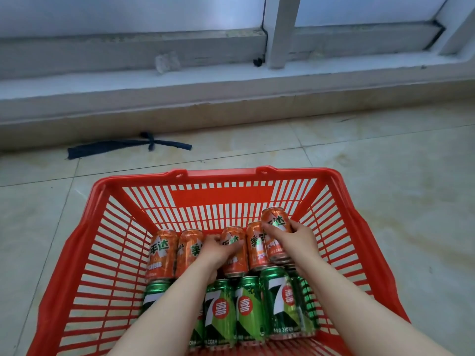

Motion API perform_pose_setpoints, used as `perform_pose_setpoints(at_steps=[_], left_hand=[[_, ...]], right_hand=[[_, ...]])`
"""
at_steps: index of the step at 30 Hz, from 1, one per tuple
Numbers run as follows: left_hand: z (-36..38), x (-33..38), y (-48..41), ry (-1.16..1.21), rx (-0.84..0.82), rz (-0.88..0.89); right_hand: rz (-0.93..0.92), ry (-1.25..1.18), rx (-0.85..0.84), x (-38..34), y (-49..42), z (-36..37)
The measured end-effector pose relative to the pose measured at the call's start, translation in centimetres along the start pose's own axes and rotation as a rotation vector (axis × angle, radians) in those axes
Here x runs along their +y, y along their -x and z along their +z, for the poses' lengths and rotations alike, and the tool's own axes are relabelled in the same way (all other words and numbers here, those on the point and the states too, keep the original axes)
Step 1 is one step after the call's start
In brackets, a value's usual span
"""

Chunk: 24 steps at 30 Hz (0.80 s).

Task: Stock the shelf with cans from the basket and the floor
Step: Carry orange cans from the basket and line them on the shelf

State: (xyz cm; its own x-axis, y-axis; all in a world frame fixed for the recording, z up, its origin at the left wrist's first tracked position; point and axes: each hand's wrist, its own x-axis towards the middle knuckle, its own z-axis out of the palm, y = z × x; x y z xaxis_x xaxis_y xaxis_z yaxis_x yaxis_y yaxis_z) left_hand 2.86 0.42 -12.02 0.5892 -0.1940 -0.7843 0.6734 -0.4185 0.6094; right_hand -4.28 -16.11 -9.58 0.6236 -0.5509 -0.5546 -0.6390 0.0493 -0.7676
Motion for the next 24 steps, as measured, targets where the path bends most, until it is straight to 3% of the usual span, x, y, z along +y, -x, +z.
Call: perform_pose_setpoints(at_steps=[9, 15, 24], left_hand=[[-1.0, 0.8, 1.3, 0.131, 0.016, 0.024], [-3.4, 2.6, 6.1, 0.157, 0.013, 0.085], [-7.1, 8.1, 16.9, 0.325, 0.058, 0.131]], right_hand=[[0.085, -0.159, -0.181, -1.7, 0.6, -1.1], [0.070, -0.112, -0.327, -4.9, 3.6, -1.0], [0.022, -0.235, -0.304, -13.9, 11.6, -2.4]])
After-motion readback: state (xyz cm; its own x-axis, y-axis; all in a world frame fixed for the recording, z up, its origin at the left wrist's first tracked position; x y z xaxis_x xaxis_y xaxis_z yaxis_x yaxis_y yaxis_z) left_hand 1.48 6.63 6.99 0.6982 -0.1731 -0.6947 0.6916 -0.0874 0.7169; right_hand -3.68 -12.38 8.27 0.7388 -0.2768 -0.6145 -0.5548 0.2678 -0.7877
